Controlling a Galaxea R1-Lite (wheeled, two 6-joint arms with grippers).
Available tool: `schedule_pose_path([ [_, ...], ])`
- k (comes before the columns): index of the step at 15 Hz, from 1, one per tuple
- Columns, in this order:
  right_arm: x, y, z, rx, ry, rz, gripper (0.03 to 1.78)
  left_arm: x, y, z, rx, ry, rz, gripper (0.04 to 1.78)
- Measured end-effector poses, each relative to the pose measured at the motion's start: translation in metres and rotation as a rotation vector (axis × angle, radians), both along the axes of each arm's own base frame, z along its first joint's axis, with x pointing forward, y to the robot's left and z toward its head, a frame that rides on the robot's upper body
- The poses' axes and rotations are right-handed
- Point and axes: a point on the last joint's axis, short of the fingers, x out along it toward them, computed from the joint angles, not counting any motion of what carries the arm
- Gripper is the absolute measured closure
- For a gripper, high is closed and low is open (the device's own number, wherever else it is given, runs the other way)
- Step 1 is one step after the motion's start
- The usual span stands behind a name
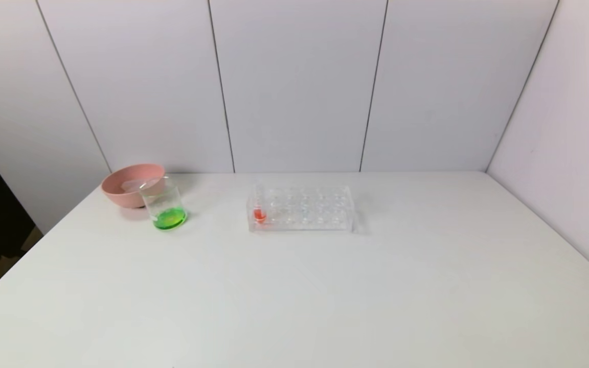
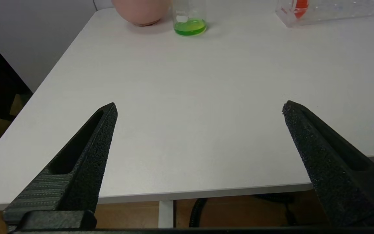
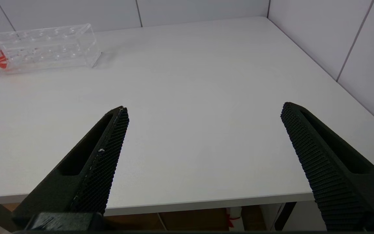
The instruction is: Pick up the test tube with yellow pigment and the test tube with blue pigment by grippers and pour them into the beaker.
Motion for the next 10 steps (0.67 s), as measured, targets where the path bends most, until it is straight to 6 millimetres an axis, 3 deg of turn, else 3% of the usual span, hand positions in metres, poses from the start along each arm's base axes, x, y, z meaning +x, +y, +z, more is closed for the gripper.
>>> schedule_pose_path([
  [4,0.0,0.0,0.0,0.0,0.0,0.0,0.1,-0.0017,0.0,-0.0023,-0.003,-0.022,0.0,0.05],
  [10,0.0,0.0,0.0,0.0,0.0,0.0,0.1,-0.002,0.0009,-0.0022,-0.148,-0.03,0.041,0.05],
])
